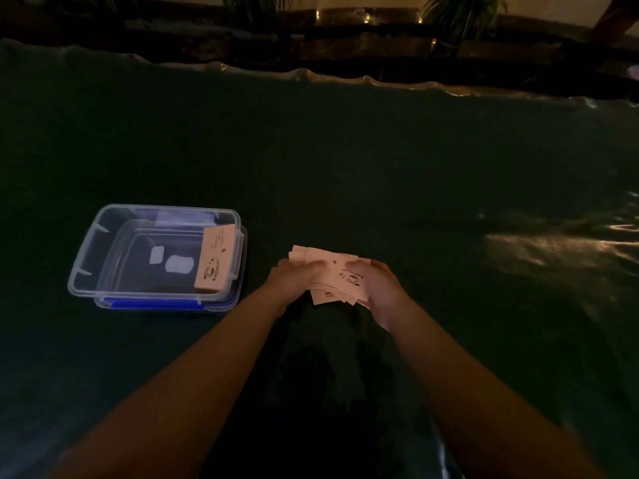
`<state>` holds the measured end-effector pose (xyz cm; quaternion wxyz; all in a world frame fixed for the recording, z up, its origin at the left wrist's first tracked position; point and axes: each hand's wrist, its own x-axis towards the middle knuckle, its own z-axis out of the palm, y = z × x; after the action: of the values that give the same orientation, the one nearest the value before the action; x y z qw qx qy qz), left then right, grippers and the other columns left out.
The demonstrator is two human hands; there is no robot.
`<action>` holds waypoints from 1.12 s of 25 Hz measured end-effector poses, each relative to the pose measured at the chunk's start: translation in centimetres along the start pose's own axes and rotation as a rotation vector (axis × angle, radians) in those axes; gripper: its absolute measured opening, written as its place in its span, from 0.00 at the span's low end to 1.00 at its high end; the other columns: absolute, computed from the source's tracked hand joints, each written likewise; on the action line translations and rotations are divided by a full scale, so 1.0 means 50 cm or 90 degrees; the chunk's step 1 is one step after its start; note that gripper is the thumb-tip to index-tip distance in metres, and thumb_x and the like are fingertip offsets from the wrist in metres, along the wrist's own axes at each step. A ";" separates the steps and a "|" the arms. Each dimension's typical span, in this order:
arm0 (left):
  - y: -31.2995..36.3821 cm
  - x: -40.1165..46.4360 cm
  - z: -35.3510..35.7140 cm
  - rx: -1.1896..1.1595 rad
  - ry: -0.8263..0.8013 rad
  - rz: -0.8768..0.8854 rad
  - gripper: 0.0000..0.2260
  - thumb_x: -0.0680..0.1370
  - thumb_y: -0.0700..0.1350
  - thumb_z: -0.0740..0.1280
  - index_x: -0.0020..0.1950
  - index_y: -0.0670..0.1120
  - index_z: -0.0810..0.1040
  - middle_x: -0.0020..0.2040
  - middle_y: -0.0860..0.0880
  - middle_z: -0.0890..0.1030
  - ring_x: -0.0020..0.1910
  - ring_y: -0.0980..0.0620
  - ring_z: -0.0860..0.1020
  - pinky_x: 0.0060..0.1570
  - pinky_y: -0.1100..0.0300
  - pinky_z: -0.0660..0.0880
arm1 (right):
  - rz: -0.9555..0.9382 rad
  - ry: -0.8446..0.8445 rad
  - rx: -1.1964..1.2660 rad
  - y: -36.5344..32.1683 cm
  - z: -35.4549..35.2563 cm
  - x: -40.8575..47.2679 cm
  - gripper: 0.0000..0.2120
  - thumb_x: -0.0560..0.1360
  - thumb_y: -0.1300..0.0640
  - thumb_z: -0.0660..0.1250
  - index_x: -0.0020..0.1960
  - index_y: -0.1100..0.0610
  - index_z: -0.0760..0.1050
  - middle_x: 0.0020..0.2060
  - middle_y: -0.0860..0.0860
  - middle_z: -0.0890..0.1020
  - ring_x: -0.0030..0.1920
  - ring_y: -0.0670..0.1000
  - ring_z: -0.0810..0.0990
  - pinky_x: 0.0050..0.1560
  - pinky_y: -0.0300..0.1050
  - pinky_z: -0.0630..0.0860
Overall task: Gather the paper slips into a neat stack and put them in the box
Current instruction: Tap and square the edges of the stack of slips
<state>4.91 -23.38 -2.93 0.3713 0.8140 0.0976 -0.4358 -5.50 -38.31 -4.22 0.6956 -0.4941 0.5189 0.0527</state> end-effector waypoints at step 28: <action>-0.101 -0.128 -0.042 -0.445 -0.096 0.066 0.39 0.71 0.44 0.80 0.78 0.49 0.66 0.61 0.42 0.83 0.57 0.42 0.84 0.60 0.38 0.79 | 0.028 -0.224 0.047 0.098 -0.031 -0.148 0.36 0.70 0.51 0.78 0.75 0.47 0.70 0.64 0.56 0.85 0.64 0.60 0.83 0.55 0.58 0.82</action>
<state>-0.02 -17.30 0.16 0.6553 0.6071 0.1715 -0.4154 -12.78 -33.72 -1.56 0.7918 -0.4401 0.4015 0.1345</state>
